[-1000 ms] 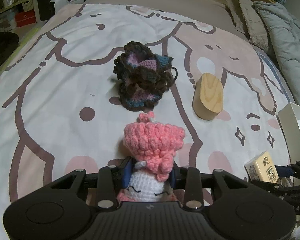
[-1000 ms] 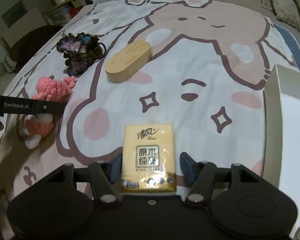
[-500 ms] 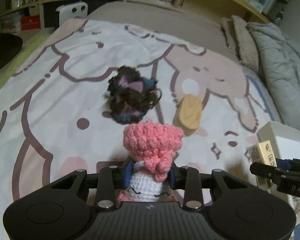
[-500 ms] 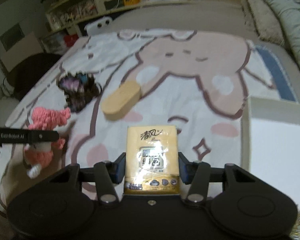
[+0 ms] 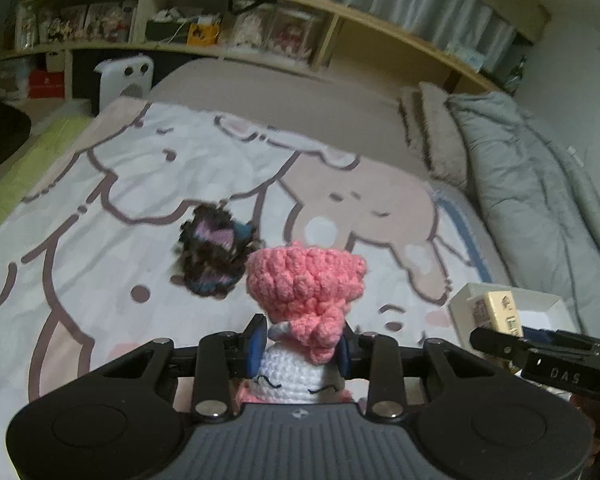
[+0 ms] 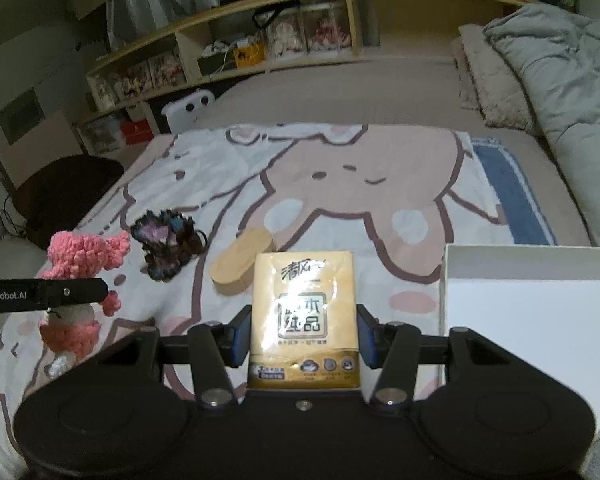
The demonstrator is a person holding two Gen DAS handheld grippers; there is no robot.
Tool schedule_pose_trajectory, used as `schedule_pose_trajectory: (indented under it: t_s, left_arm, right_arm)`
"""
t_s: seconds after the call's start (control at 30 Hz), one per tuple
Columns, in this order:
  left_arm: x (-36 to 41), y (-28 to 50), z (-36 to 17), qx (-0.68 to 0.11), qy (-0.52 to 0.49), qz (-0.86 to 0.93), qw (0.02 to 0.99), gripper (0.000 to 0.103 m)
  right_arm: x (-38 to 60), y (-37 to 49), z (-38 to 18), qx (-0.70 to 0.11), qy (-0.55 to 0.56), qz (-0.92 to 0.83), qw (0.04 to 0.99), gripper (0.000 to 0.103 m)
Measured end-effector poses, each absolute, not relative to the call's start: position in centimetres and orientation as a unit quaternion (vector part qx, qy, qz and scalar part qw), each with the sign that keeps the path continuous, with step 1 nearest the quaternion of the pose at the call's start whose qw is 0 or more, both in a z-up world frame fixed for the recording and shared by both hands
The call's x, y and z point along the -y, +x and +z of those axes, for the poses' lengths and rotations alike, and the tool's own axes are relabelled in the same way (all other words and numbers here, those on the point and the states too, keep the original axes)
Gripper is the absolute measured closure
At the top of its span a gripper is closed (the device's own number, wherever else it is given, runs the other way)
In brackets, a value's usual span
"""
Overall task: Organize objects
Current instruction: 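Lift and carry the pink doll and tissue pack over the white tray with both tools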
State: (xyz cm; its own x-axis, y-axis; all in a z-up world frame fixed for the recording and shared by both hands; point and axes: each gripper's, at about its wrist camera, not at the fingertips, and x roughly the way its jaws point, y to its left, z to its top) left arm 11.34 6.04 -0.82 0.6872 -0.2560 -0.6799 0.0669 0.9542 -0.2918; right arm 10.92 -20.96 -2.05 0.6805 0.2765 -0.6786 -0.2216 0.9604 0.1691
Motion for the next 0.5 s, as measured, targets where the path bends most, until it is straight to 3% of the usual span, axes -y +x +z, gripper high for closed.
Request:
schedule_pose_trajectory:
  t_s: [0.5]
  left_arm:
    - [-0.5,11.9,3.2,-0.339,-0.125,-0.136,0.922,0.067]
  right_arm:
    - [25.7,9.7,2.0,-0.316,0.038,0.104,0.942,0.050]
